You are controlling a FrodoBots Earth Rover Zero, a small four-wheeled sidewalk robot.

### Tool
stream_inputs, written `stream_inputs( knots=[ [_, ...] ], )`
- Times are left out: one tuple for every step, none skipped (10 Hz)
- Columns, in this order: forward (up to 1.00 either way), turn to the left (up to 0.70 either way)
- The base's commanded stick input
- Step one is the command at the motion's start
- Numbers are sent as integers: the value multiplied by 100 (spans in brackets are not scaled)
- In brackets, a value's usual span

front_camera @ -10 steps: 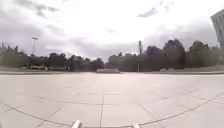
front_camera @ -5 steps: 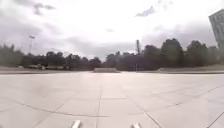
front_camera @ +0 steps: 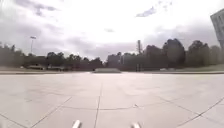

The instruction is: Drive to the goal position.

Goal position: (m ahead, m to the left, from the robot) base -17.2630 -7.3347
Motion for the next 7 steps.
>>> stream_inputs(
  knots=[
    [100,-34],
    [100,-37],
    [100,-28],
    [100,-15],
    [100,-3],
    [100,-17],
    [100,-15]
  ],
)
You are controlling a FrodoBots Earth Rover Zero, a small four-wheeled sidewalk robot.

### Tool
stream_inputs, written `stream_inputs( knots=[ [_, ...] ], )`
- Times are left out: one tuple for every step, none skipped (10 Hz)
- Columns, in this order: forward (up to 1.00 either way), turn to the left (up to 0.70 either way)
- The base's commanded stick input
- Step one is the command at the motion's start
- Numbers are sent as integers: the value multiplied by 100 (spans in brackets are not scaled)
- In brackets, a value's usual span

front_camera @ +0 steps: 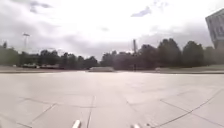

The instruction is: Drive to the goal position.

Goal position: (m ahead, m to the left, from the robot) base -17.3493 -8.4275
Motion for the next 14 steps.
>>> stream_inputs(
  knots=[
    [100,0],
    [100,0],
    [59,0],
    [0,0],
    [0,0],
    [0,0],
    [0,0],
    [0,0],
    [0,0],
    [0,0],
    [0,0],
    [0,0],
    [0,-63],
    [0,-87]
  ],
)
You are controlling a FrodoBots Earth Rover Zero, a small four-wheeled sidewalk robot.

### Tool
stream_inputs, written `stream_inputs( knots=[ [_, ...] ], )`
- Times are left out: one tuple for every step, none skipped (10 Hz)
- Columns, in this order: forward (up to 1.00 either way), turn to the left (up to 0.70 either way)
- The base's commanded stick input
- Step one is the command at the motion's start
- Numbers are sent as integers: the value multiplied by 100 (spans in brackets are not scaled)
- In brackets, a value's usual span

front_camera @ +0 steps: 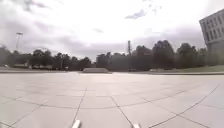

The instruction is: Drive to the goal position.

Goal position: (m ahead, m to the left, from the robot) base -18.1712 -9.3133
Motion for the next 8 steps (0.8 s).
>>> stream_inputs(
  knots=[
    [0,-87],
    [0,-87],
    [0,-87],
    [0,-86],
    [0,-84],
    [0,-84],
    [0,-84],
    [0,-84]
  ],
)
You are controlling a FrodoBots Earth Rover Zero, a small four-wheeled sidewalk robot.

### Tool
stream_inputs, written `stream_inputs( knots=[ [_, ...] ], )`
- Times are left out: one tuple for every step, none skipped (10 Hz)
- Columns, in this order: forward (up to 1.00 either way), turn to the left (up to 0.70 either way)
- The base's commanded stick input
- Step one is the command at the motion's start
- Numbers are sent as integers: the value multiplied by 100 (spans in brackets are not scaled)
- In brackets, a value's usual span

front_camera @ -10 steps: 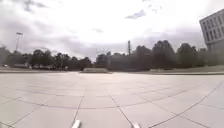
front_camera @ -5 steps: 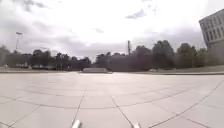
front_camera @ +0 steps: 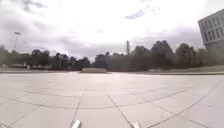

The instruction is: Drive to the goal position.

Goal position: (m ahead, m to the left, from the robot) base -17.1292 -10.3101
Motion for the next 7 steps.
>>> stream_inputs(
  knots=[
    [0,-84],
    [0,-84],
    [0,-85],
    [0,-85],
    [0,-84],
    [0,-84],
    [0,-84]
  ],
)
